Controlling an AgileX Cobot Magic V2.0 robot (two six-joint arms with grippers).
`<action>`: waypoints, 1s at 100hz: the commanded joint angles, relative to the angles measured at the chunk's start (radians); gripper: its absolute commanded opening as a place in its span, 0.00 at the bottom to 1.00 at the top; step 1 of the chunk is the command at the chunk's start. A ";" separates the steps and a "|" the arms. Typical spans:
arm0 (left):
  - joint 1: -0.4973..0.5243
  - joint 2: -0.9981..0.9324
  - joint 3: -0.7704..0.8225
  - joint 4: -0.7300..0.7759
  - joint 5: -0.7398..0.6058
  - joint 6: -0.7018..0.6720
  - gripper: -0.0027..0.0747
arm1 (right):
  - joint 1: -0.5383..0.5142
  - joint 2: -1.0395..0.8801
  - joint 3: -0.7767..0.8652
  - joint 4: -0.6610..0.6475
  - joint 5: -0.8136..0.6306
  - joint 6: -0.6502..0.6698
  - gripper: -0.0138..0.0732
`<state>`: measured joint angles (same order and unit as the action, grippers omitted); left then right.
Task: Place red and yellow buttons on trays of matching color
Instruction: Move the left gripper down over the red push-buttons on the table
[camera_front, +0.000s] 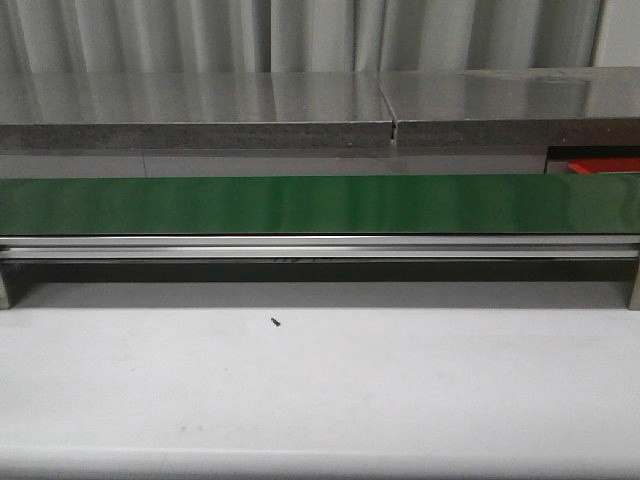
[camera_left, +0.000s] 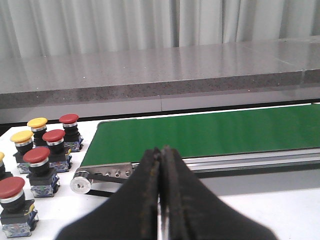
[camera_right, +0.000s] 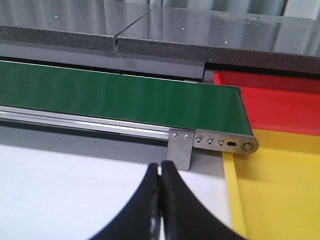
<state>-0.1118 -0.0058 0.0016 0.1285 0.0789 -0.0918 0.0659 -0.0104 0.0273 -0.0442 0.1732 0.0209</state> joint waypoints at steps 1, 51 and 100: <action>0.003 -0.034 0.007 -0.007 -0.079 -0.010 0.01 | 0.000 -0.017 -0.001 -0.011 -0.081 -0.003 0.02; 0.003 -0.034 -0.046 -0.093 -0.097 -0.010 0.01 | 0.000 -0.017 -0.001 -0.011 -0.081 -0.003 0.02; 0.003 0.310 -0.566 -0.123 0.390 -0.010 0.01 | 0.000 -0.017 -0.001 -0.011 -0.081 -0.003 0.02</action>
<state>-0.1118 0.2032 -0.4455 0.0000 0.4099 -0.0918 0.0659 -0.0104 0.0273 -0.0442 0.1732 0.0209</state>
